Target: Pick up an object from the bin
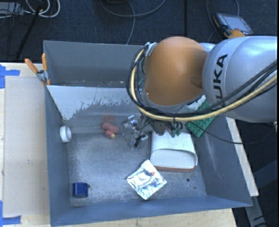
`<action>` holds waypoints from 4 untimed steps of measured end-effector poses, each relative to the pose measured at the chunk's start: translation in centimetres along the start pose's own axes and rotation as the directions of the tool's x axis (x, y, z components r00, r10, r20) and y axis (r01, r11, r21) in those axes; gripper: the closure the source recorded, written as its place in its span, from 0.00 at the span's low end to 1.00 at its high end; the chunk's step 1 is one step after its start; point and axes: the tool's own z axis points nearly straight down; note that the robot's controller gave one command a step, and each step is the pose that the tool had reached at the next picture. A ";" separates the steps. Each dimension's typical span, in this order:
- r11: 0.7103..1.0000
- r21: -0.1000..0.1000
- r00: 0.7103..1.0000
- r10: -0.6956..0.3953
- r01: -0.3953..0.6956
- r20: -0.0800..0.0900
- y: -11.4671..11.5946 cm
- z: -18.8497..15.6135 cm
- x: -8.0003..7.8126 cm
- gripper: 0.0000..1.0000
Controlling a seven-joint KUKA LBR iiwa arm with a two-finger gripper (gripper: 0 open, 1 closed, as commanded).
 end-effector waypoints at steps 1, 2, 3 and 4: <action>0.993 -0.004 0.993 0.121 -0.121 -0.013 1.4 6.5 1.4 1.00; 0.993 -0.004 0.992 0.122 -0.122 -0.008 1.3 6.2 1.3 0.00; 0.988 -0.006 0.988 -0.154 0.154 -0.011 -5.4 12.1 7.1 0.00; 0.830 -0.010 0.830 -0.558 0.558 -0.005 -4.1 16.2 9.4 0.00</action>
Offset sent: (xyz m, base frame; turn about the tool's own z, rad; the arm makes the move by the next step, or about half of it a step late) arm -0.0170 0.0063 -0.0614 0.1207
